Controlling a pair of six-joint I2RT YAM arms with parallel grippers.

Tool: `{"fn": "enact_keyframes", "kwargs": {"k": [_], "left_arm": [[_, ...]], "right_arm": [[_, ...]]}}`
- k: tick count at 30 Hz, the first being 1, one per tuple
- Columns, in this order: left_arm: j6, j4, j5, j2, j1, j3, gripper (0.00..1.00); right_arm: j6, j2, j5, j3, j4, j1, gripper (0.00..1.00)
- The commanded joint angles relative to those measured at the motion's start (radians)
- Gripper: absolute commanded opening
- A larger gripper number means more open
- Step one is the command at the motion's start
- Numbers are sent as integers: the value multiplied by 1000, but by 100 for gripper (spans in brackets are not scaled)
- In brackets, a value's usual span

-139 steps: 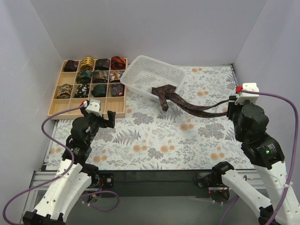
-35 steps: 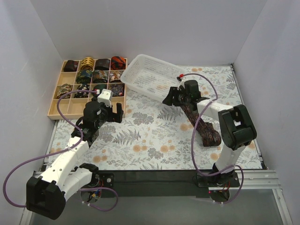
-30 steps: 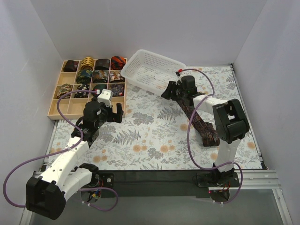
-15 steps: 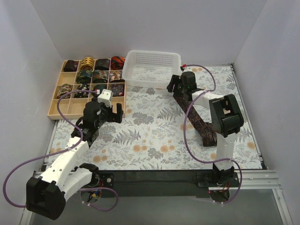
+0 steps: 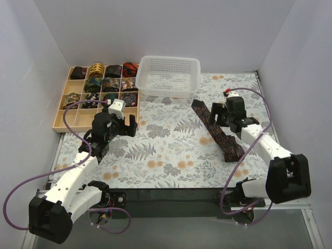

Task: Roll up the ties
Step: Flatten the tie

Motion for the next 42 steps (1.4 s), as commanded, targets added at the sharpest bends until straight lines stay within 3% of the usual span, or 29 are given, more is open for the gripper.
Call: {"fn": "enact_keyframes", "kwargs": {"k": [1,5,12,15,27,30,32,35,36,37,42], "left_arm": [[0,-6,38,-16,-2,1,89],[1,-6,44,-11,0,-1,89],[-2,-6,58,-8,0,-1,89],[-3,-6,64,-8,-2,-2,89],[1,-6,73,-18,0,-2,89],[3,-6,76,-19,0,-1,89],[1,-6,79,-19,-2,1,89],[1,-4,84,-19,-2,1,89],[3,-6,84,-21,-2,-1,89],[3,-6,83,-21,-2,-1,89],[6,-7,75,-21,0,-4,89]], "right_arm": [[-21,-142,-22,-126,-227,-40,69],[-9,-313,-53,-229,-336,-40,72],[19,-433,-61,-336,-403,-40,75],[7,-493,71,-280,-431,-40,74],[-24,-334,-39,-290,-423,-54,71],[-45,-331,-188,-310,-381,-55,62],[-61,-308,-369,-326,-322,-55,57],[-30,-233,-533,-330,-255,-33,41],[-15,-223,-542,-332,-229,-17,34],[3,-210,-538,-332,-180,1,34],[34,-154,-411,-283,-181,47,41]]}}
